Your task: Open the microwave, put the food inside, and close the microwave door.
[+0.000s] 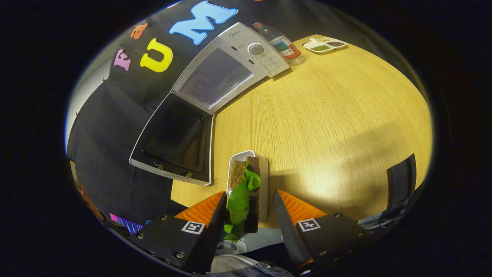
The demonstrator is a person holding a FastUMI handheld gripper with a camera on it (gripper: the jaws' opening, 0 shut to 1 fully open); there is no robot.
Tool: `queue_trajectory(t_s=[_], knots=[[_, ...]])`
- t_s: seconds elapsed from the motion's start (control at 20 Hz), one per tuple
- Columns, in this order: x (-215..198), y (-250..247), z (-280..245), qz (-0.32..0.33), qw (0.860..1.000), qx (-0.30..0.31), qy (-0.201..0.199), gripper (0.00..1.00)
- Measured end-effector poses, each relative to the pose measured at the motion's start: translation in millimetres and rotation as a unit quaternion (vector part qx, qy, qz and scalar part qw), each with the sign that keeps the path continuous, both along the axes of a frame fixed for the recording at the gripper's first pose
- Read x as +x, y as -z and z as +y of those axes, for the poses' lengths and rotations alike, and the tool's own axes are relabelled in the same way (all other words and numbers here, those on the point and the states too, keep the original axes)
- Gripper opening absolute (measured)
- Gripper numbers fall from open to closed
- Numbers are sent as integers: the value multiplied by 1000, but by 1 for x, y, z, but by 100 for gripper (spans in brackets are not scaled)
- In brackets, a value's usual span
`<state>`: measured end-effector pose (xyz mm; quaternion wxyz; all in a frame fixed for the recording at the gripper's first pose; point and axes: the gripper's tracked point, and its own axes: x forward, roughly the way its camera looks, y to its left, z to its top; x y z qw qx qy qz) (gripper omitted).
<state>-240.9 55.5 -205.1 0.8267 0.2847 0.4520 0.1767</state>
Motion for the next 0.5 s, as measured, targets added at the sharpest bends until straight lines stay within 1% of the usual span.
queue_trajectory(t_s=[0.05,0.1,0.15,0.25,0.3,0.5], knots=[[-2,2,3,0,1000,5,-5,73],[2,-1,5,0,1000,13,7,58],[1,-2,8,4,1000,16,1,44],[3,-4,7,-1,1000,11,4,45],[2,-5,8,1,1000,11,-1,30],[4,-14,9,-9,1000,-1,-5,31]])
